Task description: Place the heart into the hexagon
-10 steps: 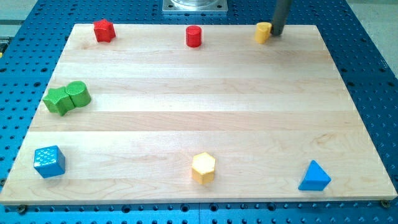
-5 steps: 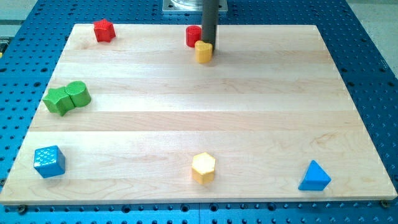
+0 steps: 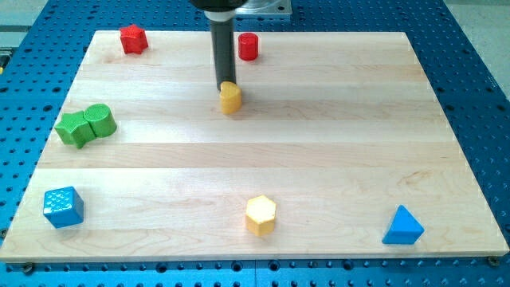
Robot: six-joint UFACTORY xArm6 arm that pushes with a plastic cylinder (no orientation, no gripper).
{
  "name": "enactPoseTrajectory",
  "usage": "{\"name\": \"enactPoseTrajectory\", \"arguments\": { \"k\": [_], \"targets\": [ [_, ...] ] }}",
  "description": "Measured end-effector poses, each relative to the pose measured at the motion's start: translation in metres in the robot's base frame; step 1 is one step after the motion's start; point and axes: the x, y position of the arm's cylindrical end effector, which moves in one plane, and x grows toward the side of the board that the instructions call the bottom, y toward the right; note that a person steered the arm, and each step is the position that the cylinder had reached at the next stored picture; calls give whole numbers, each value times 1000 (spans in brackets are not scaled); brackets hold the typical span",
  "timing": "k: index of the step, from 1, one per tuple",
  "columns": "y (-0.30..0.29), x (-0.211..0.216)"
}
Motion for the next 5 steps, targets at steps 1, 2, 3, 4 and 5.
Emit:
{"name": "enactPoseTrajectory", "arguments": {
  "k": [1,2,3,4,5],
  "targets": [
    [1,81],
    [21,116],
    [9,116],
    [-14,129],
    [-36,136]
  ]
}}
